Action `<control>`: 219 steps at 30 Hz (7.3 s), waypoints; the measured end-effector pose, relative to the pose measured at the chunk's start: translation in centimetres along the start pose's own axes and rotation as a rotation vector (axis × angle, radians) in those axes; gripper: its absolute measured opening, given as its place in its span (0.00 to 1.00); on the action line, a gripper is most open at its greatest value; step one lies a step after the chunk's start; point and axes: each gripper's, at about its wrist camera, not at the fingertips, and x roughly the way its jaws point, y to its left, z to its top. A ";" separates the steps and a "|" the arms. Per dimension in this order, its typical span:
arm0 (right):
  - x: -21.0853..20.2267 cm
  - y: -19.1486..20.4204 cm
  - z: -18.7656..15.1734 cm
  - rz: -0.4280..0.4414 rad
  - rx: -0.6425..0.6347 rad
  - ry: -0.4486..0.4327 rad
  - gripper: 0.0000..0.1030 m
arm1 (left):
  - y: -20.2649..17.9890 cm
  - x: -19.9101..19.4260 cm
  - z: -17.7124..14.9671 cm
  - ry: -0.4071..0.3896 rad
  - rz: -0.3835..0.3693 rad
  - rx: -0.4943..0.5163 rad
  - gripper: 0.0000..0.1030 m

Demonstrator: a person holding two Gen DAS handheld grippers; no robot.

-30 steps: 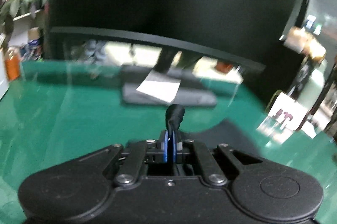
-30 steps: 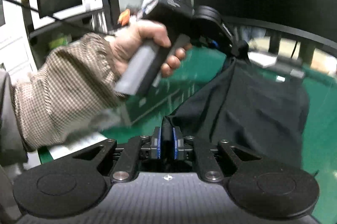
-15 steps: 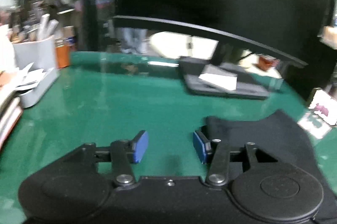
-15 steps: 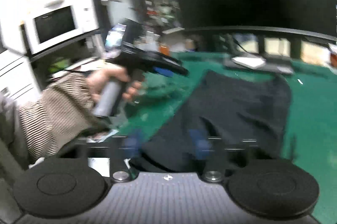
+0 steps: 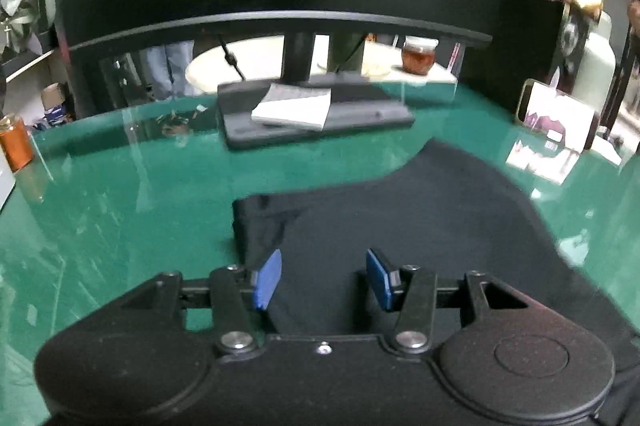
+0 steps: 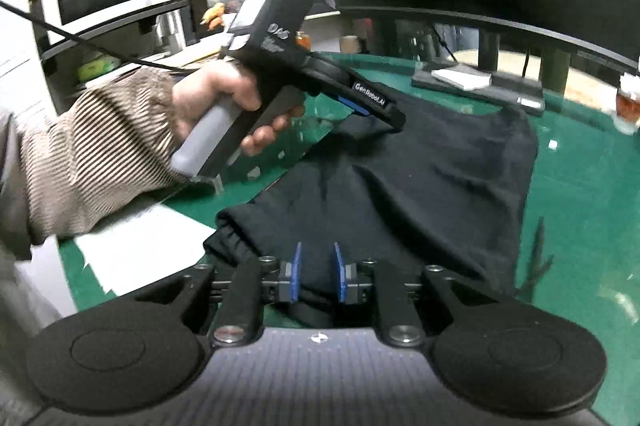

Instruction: Fold clothes

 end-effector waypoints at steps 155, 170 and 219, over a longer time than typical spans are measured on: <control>-1.2 -11.1 -2.2 -0.351 0.063 0.001 0.17 | -12.4 -1.3 -5.4 0.072 -0.281 0.245 0.64; -1.6 -11.2 -2.6 -0.349 0.075 -0.005 0.18 | -12.7 -1.3 -5.7 0.067 -0.280 0.265 0.67; 1.9 -13.1 0.6 -0.345 0.055 0.037 0.31 | -11.8 -1.1 -5.4 0.064 -0.317 0.257 0.68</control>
